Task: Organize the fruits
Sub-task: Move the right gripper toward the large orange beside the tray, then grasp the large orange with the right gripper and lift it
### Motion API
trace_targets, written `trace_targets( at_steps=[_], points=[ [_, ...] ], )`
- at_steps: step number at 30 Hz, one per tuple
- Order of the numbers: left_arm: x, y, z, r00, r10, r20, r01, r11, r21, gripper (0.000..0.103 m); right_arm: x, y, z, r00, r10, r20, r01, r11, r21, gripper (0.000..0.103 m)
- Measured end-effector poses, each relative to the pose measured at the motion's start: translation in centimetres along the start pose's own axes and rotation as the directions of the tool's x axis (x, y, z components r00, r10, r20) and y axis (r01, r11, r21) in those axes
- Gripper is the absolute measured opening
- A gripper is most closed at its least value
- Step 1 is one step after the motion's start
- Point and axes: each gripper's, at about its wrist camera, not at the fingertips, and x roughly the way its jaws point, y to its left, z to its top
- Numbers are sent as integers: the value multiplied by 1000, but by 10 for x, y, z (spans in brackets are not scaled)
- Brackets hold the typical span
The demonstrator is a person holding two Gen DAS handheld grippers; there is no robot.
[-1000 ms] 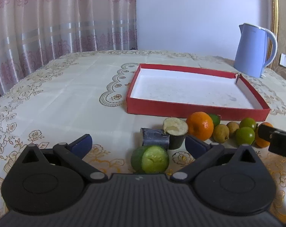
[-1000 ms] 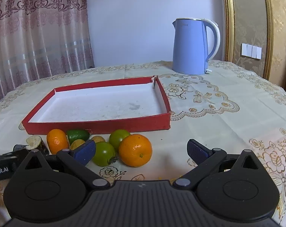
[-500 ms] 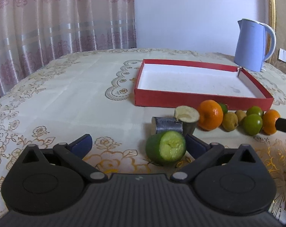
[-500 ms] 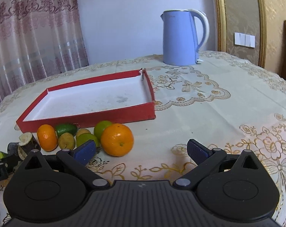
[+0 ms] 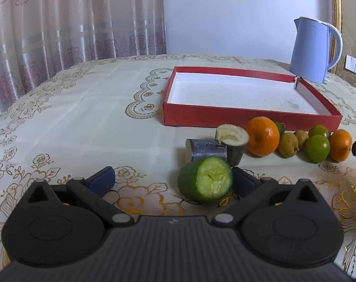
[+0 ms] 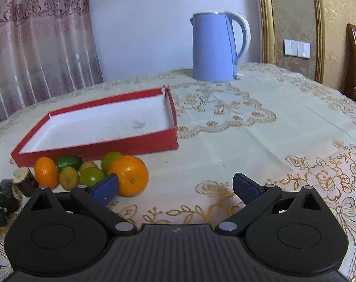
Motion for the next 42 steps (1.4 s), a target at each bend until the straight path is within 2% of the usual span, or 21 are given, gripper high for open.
trace_targets(
  at_steps=[5,11,19,23,26,28,30,38,42],
  points=[
    [4,-1,-1,1000,1,7,-1,1000,12,103,3,-4,-1,1000,11,-10,-11,1000,-3,103],
    [7,2,0,1000,-14,-3,14,1000,6,103,11,5,2,997,64,-30,-66,997,-41,103],
    [13,3,3,1000,-26,-13,26,1000,2,103,29,14,9,986,143,-85,-148,988,-50,85],
    [17,1,7,1000,-23,-11,23,1000,9,103,34,19,10,990,118,-72,-124,990,-74,84],
    [21,-2,9,1000,-22,-20,23,999,25,103,34,17,10,985,158,-71,-163,985,-62,65],
    [23,-3,10,1000,-25,-17,25,999,35,103,32,19,10,980,188,-71,-193,979,-71,48],
    [25,-5,12,1000,-23,-16,24,998,53,103,29,24,9,978,197,-64,-202,975,-94,43],
    [32,-4,11,1000,-25,-11,26,998,56,103,24,25,5,982,187,-26,-188,978,-92,42],
    [34,1,12,999,-47,-26,48,998,28,103,14,23,14,984,176,34,-172,980,-102,42]
  ],
)
